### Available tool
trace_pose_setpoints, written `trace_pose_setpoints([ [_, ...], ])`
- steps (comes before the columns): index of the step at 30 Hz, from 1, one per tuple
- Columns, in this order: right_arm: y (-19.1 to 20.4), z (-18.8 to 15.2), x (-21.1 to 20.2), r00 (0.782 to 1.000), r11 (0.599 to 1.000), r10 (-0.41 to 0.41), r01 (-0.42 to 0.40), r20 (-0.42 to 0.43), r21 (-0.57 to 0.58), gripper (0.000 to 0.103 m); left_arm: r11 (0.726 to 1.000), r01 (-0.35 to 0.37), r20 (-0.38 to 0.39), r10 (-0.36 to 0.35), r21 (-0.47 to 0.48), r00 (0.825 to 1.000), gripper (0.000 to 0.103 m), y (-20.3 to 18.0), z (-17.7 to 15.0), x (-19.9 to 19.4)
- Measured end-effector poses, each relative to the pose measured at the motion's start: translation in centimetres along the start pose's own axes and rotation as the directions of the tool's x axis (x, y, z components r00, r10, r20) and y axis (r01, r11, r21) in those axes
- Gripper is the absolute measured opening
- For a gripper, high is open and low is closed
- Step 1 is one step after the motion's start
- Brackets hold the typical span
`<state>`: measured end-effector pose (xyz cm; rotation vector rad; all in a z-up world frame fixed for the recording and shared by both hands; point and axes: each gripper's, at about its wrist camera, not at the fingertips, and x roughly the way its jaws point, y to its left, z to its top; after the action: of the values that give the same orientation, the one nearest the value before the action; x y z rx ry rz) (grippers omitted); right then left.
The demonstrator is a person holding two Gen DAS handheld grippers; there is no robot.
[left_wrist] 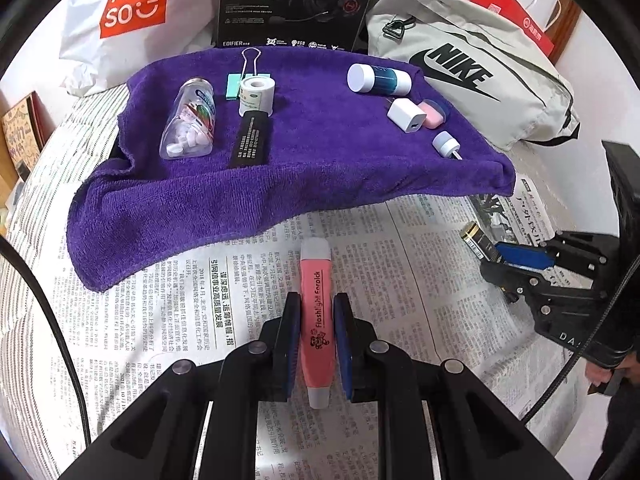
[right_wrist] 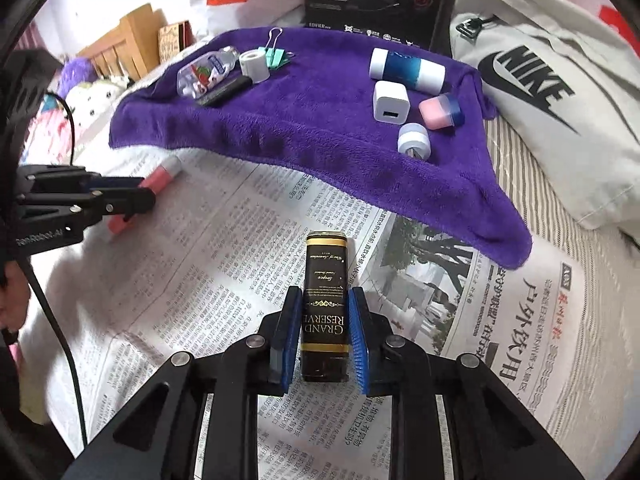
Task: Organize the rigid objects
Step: 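Carry the highlighter with the left tool while the right tool carries the Grand Reserve tube onto the towel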
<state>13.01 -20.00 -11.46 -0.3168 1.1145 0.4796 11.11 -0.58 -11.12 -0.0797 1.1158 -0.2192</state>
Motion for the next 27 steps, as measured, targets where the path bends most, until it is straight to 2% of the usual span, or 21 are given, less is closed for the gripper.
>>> trace_pose_setpoints([
  [3, 0.1, 0.1, 0.1, 1.0, 1.0, -0.005, 0.005, -0.008, -0.019, 0.023, 1.0, -0.012, -0.001, 0.012, 0.007, 1.0, 0.016, -0.3, 0.0, 0.0],
  [10, -0.7, 0.2, -0.3, 0.998, 0.998, 0.05, -0.049, -0.035, 0.032, 0.023, 1.0, 0.029, 0.005, -0.029, 0.002, 1.0, 0.016, 0.1, 0.5, -1.1],
  [13, -1.1, 0.3, -1.4, 0.996, 0.995, 0.086, -0.086, -0.011, 0.052, 0.023, 0.998, 0.058, 0.024, -0.058, -0.003, 0.998, 0.016, 0.3, 1.1, -2.0],
  [18, -1.6, 1.1, -3.2, 0.991, 0.99, 0.127, -0.128, 0.03, 0.063, 0.023, 0.998, 0.055, 0.05, -0.056, 0.012, 0.997, 0.016, 0.3, 2.8, -3.5],
  [27, -2.9, 6.7, -4.0, 0.982, 0.988, 0.141, -0.148, 0.123, 0.046, 0.023, 0.999, 0.035, 0.082, -0.036, 0.019, 0.996, 0.016, 1.4, 6.6, -4.2],
])
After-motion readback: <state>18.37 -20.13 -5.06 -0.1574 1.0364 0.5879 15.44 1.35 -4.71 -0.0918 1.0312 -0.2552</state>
